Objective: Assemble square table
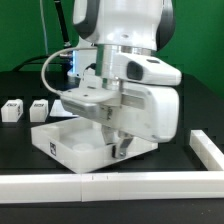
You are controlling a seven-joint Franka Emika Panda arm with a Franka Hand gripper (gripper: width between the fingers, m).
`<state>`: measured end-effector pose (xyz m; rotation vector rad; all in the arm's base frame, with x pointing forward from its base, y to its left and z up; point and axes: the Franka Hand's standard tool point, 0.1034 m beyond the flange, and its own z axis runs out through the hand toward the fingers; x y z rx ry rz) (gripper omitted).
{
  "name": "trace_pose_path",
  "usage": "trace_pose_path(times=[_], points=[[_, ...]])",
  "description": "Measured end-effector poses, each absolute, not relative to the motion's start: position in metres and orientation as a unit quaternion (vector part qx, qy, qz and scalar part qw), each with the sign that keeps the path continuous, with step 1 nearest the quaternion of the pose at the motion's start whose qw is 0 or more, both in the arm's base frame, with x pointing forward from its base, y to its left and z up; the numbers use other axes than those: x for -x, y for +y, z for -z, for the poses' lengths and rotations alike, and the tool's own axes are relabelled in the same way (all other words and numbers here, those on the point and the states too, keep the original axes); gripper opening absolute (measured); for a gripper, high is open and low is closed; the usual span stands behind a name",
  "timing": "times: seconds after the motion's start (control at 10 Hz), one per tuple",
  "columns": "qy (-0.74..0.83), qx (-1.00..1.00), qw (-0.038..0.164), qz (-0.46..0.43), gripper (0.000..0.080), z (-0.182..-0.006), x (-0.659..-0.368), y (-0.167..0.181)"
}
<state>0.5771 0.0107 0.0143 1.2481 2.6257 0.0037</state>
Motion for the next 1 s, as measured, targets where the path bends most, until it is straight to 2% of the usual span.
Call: trace_pose_path(times=[0.3, 0.7, 1.0], points=[[0.932, -0.348, 0.104, 0.002, 0.0068, -0.012, -0.570, 0.049], [0.978, -0.178, 0.104, 0.026, 0.0067, -0.009, -0.567, 0.041], [0.994, -0.056, 0.082, 0.038, 0.0063, -0.015, -0.574, 0.070]])
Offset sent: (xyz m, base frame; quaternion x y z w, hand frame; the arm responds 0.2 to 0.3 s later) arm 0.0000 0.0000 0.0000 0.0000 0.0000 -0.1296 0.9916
